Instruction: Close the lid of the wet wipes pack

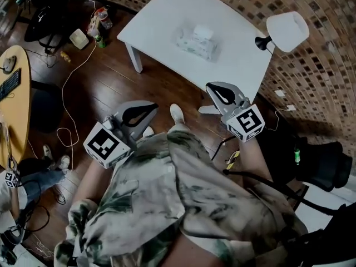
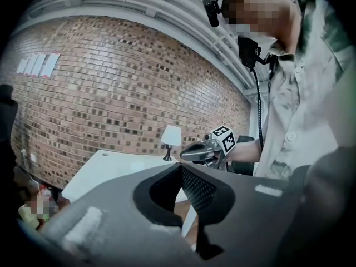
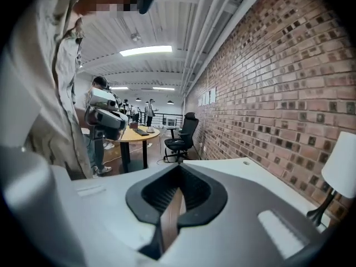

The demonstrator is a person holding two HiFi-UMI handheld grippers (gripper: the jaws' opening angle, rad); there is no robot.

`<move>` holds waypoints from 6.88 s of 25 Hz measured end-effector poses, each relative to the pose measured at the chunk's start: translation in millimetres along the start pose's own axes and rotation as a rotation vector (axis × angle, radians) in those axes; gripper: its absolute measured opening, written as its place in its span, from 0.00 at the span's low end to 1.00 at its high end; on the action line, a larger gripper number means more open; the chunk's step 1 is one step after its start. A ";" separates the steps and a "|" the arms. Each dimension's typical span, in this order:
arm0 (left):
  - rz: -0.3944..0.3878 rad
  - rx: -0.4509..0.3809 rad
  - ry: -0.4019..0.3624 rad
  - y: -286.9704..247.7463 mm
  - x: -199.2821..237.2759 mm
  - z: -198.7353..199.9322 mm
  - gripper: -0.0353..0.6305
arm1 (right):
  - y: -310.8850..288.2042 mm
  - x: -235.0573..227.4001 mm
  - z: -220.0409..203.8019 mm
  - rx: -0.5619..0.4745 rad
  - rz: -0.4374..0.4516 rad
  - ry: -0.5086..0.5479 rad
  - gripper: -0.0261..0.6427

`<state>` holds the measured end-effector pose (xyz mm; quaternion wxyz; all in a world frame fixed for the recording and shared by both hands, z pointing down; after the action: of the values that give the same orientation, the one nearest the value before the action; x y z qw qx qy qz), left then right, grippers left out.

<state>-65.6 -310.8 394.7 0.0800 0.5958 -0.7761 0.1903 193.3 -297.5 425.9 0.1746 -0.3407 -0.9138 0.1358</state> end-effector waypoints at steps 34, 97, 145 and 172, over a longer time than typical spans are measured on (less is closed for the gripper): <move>0.401 -0.032 0.111 -98.0 61.6 46.3 0.05 | -227.9 -274.9 -160.8 0.302 0.405 0.051 0.04; 0.218 -0.043 0.064 78.4 38.6 -10.4 0.06 | -95.4 -43.9 -64.1 0.198 -0.021 -0.163 0.04; -0.057 0.028 -0.069 154.7 -389.9 -124.3 0.06 | 277.1 398.6 29.7 -0.133 0.032 -0.114 0.04; -0.254 0.057 -0.082 315.4 -541.0 -197.5 0.06 | 380.7 649.2 95.9 -0.053 -0.111 -0.163 0.04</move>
<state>-237.3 318.9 322.4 0.0546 0.6987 -0.6913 0.1762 -86.0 403.4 346.7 0.0978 -0.2820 -0.9456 0.1289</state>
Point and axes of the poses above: the fingertips, and each gripper's own axes: y backward along the fingers, x to its left, z out of its top, the point moved 7 cm from there along y, backward along the fingers, and after that the axes turned 8 degrees about y, right-handed, at the moved point
